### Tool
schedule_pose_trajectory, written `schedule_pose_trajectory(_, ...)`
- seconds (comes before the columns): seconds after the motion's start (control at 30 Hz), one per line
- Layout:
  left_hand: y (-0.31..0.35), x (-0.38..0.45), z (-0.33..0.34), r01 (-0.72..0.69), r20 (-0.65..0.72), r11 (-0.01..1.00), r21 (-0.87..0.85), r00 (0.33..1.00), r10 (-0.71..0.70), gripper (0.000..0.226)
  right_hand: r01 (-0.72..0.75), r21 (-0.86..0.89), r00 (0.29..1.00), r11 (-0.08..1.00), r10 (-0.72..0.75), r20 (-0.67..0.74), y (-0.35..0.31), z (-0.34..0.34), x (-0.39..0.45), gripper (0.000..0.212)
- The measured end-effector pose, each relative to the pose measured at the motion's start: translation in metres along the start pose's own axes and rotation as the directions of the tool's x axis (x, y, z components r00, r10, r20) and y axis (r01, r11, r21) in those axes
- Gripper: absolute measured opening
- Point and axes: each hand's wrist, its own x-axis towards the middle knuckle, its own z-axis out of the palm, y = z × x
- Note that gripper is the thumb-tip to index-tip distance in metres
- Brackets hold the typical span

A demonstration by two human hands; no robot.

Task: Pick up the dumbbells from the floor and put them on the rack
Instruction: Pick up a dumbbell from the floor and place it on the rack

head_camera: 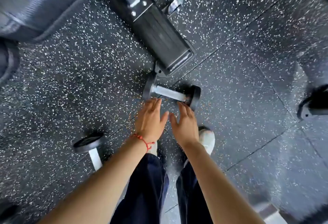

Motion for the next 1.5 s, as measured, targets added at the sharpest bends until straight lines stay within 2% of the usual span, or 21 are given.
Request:
schedule_pose_trajectory(0.1, -0.006, 0.018, 0.021, 0.057, -0.07, 0.993, -0.103, 0.995, -0.064, 0.05, -0.049, 0.13, 0.996, 0.99, 0.058, -0.066, 0.011, 0.015, 0.018, 0.05)
schedule_pose_trajectory(0.2, -0.011, 0.032, 0.041, 0.202, -0.03, 0.953, -0.225, 0.976, -0.214, 0.049, -0.11, 0.246, 0.989, 0.963, 0.13, -0.069, 0.024, 0.031, 0.031, 0.047)
schedule_pose_trajectory(0.3, -0.017, 0.051, 0.055, 0.364, 0.045, 0.842, -0.398, 0.925, -0.378, 0.048, -0.179, 0.432, 0.966, 0.884, 0.242, -0.094, 0.035, 0.044, 0.042, 0.042)
schedule_pose_trajectory(0.4, -0.02, 0.068, 0.069, 0.436, 0.109, 0.68, -0.589, 0.877, -0.468, 0.044, -0.26, 0.634, 0.921, 0.729, 0.384, -0.063, 0.039, 0.058, 0.054, 0.04)
schedule_pose_trajectory(0.57, -0.022, 0.085, 0.092, 0.446, 0.163, 0.441, -0.779, 0.823, -0.544, 0.044, -0.313, 0.807, 0.866, 0.501, 0.499, 0.026, 0.042, 0.077, 0.075, 0.04)
schedule_pose_trajectory(0.7, -0.022, 0.095, 0.106, 0.39, 0.139, 0.331, -0.859, 0.801, -0.582, 0.046, -0.285, 0.908, 0.827, 0.307, 0.558, 0.071, 0.043, 0.09, 0.09, 0.028)
schedule_pose_trajectory(0.8, -0.023, 0.103, 0.111, 0.306, 0.104, 0.241, -0.921, 0.789, -0.605, 0.042, -0.251, 0.965, 0.808, 0.072, 0.565, 0.168, 0.042, 0.099, 0.1, 0.017)
schedule_pose_trajectory(0.87, -0.026, 0.108, 0.113, 0.262, 0.088, 0.203, -0.944, 0.787, -0.61, 0.028, -0.214, 0.974, 0.8, -0.077, 0.559, 0.22, 0.041, 0.103, 0.107, 0.013)
schedule_pose_trajectory(0.93, -0.028, 0.114, 0.113, 0.225, 0.083, 0.17, -0.96, 0.801, -0.592, 0.011, -0.167, 0.971, 0.791, -0.169, 0.565, 0.235, 0.04, 0.104, 0.115, 0.017)
schedule_pose_trajectory(0.97, -0.028, 0.118, 0.112, 0.21, 0.084, 0.15, -0.966, 0.807, -0.585, 0.01, -0.144, 0.969, 0.786, -0.202, 0.571, 0.236, 0.039, 0.104, 0.119, 0.021)
schedule_pose_trajectory(1.13, -0.029, 0.133, 0.11, 0.18, 0.115, 0.069, -0.981, 0.834, -0.54, 0.007, -0.029, 0.963, 0.77, -0.269, 0.607, 0.193, 0.035, 0.102, 0.131, 0.031)
schedule_pose_trajectory(1.2, -0.029, 0.134, 0.11, 0.176, 0.121, 0.053, -0.983, 0.838, -0.532, 0.01, -0.003, 0.96, 0.762, -0.281, 0.621, 0.184, 0.033, 0.101, 0.134, 0.024)
schedule_pose_trajectory(1.27, -0.029, 0.134, 0.109, 0.178, 0.123, 0.051, -0.983, 0.832, -0.541, 0.009, -0.009, 0.956, 0.76, -0.294, 0.619, 0.198, 0.032, 0.099, 0.134, 0.015)
schedule_pose_trajectory(1.37, -0.026, 0.133, 0.106, 0.182, 0.135, 0.028, -0.983, 0.813, -0.567, 0.006, -0.023, 0.946, 0.767, -0.323, 0.602, 0.224, 0.032, 0.097, 0.133, 0.018)
schedule_pose_trajectory(1.5, -0.022, 0.131, 0.106, 0.184, 0.149, -0.005, -0.983, 0.779, -0.609, 0.008, -0.041, 0.953, 0.764, -0.3, 0.606, 0.224, 0.035, 0.094, 0.132, 0.013)
